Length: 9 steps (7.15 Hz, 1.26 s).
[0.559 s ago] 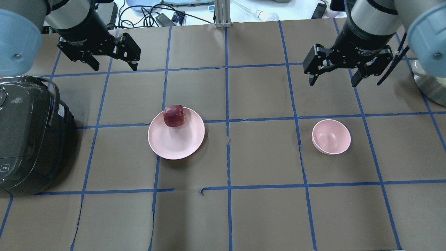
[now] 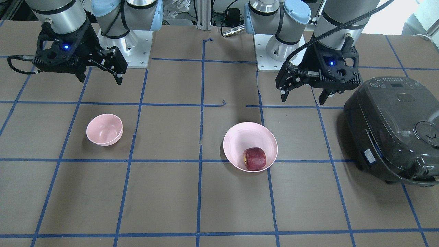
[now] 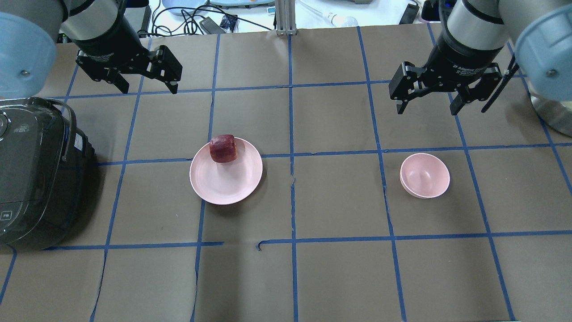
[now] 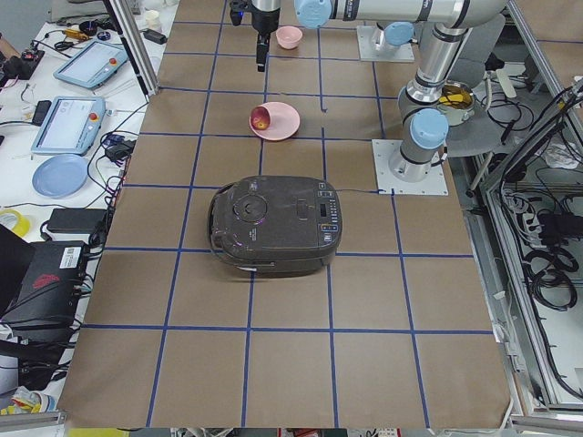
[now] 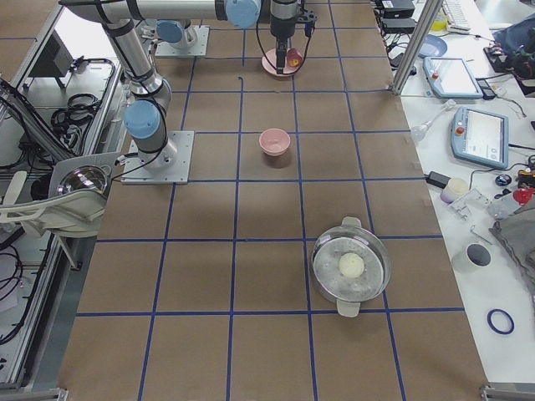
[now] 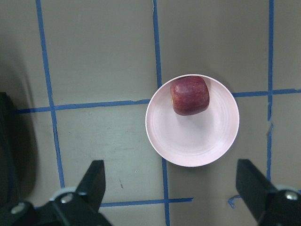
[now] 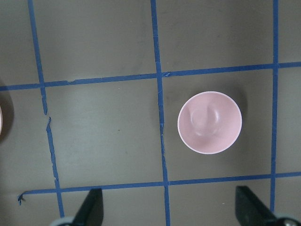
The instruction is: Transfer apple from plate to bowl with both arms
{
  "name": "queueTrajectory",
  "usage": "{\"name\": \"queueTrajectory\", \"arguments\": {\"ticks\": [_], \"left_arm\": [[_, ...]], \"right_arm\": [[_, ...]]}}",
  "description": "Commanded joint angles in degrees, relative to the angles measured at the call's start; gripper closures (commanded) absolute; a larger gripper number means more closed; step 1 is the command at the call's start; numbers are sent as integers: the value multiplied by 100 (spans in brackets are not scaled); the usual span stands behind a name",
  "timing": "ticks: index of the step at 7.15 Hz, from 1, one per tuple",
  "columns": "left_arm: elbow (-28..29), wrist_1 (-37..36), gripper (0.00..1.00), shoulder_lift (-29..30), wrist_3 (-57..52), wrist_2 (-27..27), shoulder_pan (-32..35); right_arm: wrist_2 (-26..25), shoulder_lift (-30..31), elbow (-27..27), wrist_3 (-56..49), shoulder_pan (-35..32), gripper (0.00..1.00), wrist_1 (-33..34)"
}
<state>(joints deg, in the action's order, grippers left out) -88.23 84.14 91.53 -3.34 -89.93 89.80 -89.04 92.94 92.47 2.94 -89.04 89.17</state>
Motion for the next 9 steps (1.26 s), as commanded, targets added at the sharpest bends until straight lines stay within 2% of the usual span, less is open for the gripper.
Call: {"name": "queueTrajectory", "arguments": {"ticks": [1,9], "left_arm": [[34,23,0,-47,0,-6,-41],[16,23,0,22,0,2,3]], "right_arm": [[9,5,-18,32,1,0,21],[27,5,-1,23,1,0,-146]]}}
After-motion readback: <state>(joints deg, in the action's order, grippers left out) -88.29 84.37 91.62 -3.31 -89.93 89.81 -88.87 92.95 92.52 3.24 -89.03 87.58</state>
